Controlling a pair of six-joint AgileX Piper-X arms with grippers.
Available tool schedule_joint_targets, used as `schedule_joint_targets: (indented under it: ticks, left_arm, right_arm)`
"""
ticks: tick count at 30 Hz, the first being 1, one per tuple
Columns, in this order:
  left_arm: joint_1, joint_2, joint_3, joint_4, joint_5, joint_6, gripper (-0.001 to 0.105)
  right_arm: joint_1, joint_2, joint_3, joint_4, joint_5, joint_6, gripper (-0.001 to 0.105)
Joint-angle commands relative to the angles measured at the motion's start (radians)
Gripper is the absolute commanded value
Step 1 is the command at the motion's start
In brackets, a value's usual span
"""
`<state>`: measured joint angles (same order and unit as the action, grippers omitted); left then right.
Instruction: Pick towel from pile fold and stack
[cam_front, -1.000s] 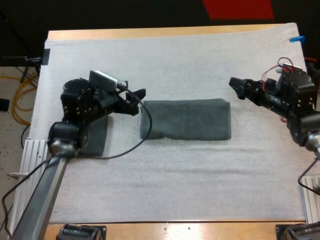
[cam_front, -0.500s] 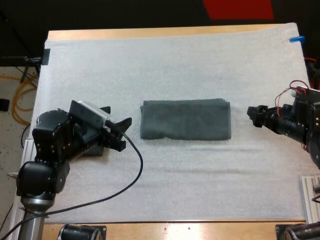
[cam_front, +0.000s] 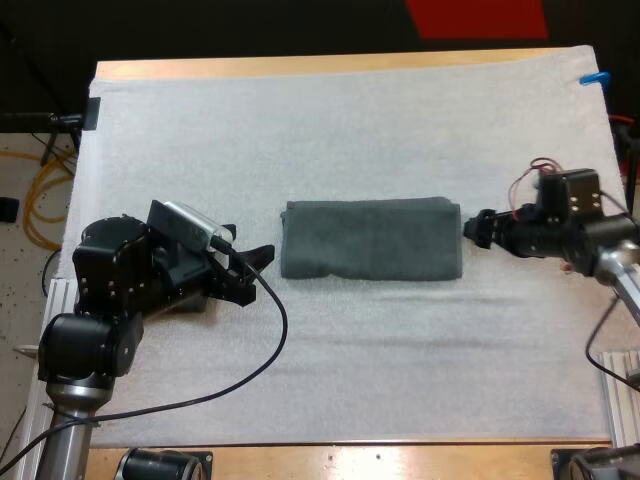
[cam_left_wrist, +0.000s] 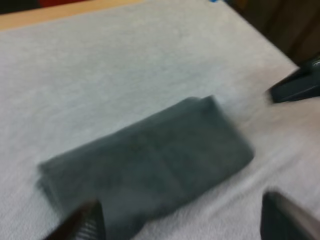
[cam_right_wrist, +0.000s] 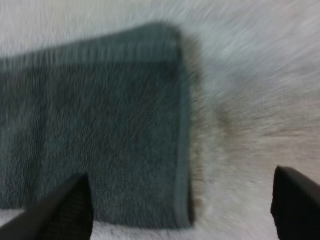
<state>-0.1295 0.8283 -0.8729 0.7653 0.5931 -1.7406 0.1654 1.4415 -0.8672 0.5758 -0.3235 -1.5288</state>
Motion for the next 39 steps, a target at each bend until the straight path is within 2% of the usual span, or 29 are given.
schedule_joint_targets:
  ticks: [1, 5, 11, 16, 20, 31, 33, 36, 38, 39]
  left_arm:
    - [-0.004, -0.002, -0.005, 0.019, 0.017, -0.021, 0.063]
    - [-0.004, -0.002, -0.005, 0.055, 0.016, -0.021, 0.063]
    - [-0.004, -0.002, -0.005, 0.084, 0.016, -0.030, 0.063]
    - [-0.004, -0.002, -0.005, 0.089, 0.016, -0.030, 0.063]
    - [-0.004, -0.002, -0.005, 0.089, 0.016, -0.030, 0.063]
    - [-0.004, -0.002, -0.005, 0.089, 0.016, -0.032, 0.063]
    - [-0.004, -0.002, -0.005, 0.089, 0.016, -0.032, 0.063]
    - [-0.004, -0.002, -0.005, 0.089, 0.016, -0.032, 0.063]
    - [-0.004, -0.002, -0.005, 0.089, 0.024, -0.032, 0.063]
    - [-0.004, -0.002, -0.005, 0.089, 0.030, -0.032, 0.063]
  right_arm:
    - [-0.020, 0.044, -0.012, -0.032, -0.071, 0.005, 0.071]
    - [-0.050, 0.187, -0.038, -0.079, -0.223, 0.056, 0.071]
    - [-0.052, 0.315, -0.109, -0.116, -0.317, 0.070, 0.071]
    - [-0.044, 0.378, -0.153, -0.126, -0.347, 0.109, 0.071]
    - [-0.026, 0.421, -0.171, -0.128, -0.423, 0.142, 0.071]
    - [0.041, 0.477, -0.176, -0.124, -0.442, 0.164, 0.071]
    - [0.041, 0.477, -0.176, -0.112, -0.442, 0.164, 0.062]
    - [0.036, 0.477, -0.176, -0.086, -0.440, 0.159, 0.030]
    - [0.036, 0.474, -0.176, -0.064, -0.438, 0.133, 0.002]
    - [0.036, 0.472, -0.176, -0.060, -0.437, 0.126, 0.001]
